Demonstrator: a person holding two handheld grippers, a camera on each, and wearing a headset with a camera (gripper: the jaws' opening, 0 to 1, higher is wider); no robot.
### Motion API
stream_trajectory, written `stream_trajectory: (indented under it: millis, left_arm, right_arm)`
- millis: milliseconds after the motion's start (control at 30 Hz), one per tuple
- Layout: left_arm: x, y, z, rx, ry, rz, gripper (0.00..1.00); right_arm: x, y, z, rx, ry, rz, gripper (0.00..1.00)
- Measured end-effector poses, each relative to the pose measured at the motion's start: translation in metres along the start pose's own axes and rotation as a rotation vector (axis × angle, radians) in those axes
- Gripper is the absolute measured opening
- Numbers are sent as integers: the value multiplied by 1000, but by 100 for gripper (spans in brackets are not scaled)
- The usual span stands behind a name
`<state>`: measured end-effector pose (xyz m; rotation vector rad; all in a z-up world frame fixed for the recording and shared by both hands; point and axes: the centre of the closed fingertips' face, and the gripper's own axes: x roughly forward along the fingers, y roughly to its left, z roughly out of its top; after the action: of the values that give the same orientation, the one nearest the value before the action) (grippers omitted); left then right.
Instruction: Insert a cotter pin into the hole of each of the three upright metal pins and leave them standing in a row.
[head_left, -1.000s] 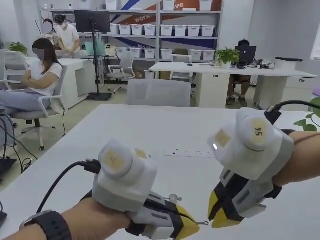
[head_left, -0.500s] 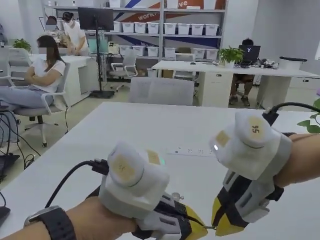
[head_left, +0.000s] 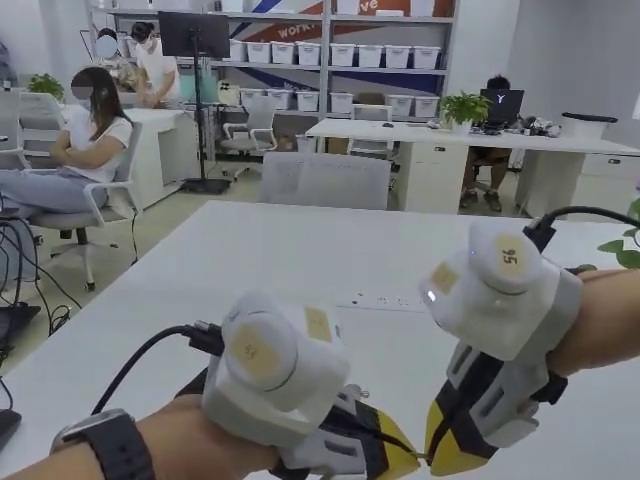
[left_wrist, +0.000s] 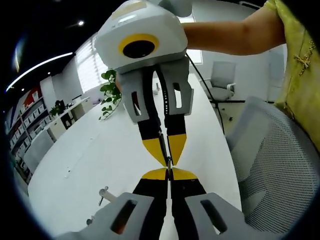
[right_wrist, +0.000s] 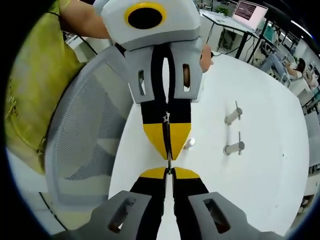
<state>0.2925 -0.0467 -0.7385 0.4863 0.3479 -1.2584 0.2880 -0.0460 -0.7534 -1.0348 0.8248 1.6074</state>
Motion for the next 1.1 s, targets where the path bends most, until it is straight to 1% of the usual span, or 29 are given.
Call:
stream_trajectory:
  millis: [100, 167, 233, 367, 500, 533, 600, 633, 667, 700, 733, 800, 833, 967, 1033, 1100]
  left_arm:
    - [0, 0, -1, 27, 8, 7, 0]
    - [0, 0, -1, 31, 8, 10, 0]
    - [0, 0, 0, 27, 7, 9, 0]
    - [0, 2, -1, 6, 2, 15, 0]
    - [1, 4, -2, -63, -7, 16, 0]
    - [1, 3, -2, -103, -13, 11, 0]
    - [1, 4, 0, -128, -26, 9, 0]
    - [1, 5, 0, -157, -29, 8, 0]
    - [1, 6, 0, -167, -32, 9, 0]
    - [1, 5, -1, -200, -34, -2, 0]
    - [1, 6, 0, -213, -41, 2, 0]
    - [1, 7, -1, -259, -44, -2, 0]
    - [1, 8, -1, -267, -44, 1, 0]
    - [1, 7, -1, -259, -42, 4, 0]
    - [1, 9, -1, -225, -41, 22, 0]
    - [2, 10, -2, -200, -40, 32, 0]
  right_arm:
    - [1, 0, -1, 4, 1, 2, 5]
    - [1, 0, -1, 3, 4, -1, 5]
    - [1, 0, -1, 4, 7, -2, 4]
    - [-1, -2, -1, -11, 12, -22, 3]
    - [-3, -2, 0, -37, 23, -49, 1]
    - [-3, -3, 0, -51, 29, -64, 1]
    - [-4, -3, 0, -63, 39, -75, 1]
    - [-5, -4, 0, -81, 48, -94, 1]
    - [-5, -4, 0, -83, 51, -97, 1]
    - [-6, -5, 0, -94, 58, -108, 1]
    - [-6, -5, 0, -105, 64, -116, 1]
    - [-6, -6, 0, -116, 72, -129, 1]
    - [-6, -6, 0, -117, 75, -133, 1]
    - [-7, -8, -1, -124, 88, -149, 1]
    - [-7, -11, -1, -135, 95, -167, 1]
    - [-6, -13, -2, -120, 98, -174, 1]
